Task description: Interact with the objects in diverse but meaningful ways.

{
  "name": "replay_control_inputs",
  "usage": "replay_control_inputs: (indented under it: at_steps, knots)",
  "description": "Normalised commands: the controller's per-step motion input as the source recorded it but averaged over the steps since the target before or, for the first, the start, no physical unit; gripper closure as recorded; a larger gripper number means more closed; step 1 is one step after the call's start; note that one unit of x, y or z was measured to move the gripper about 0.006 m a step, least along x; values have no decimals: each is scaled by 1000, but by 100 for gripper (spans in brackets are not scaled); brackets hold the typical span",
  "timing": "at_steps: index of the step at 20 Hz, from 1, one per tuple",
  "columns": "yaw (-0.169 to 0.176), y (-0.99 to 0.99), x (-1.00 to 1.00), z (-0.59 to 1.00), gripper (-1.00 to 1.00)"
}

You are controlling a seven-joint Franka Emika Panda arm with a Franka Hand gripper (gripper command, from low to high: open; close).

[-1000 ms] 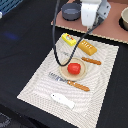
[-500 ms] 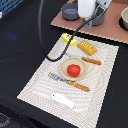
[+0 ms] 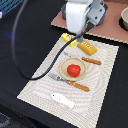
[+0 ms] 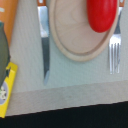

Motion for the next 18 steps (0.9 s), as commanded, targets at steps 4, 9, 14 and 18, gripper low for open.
replay_control_inputs:
  at_steps: [4, 9, 14, 18]
  knots:
    - [-5, -564, 292, -169, -100]
    - [16, -135, 561, -248, -100]
    - [32, -9, 491, -313, -100]
    - [11, -24, 368, -411, -100]
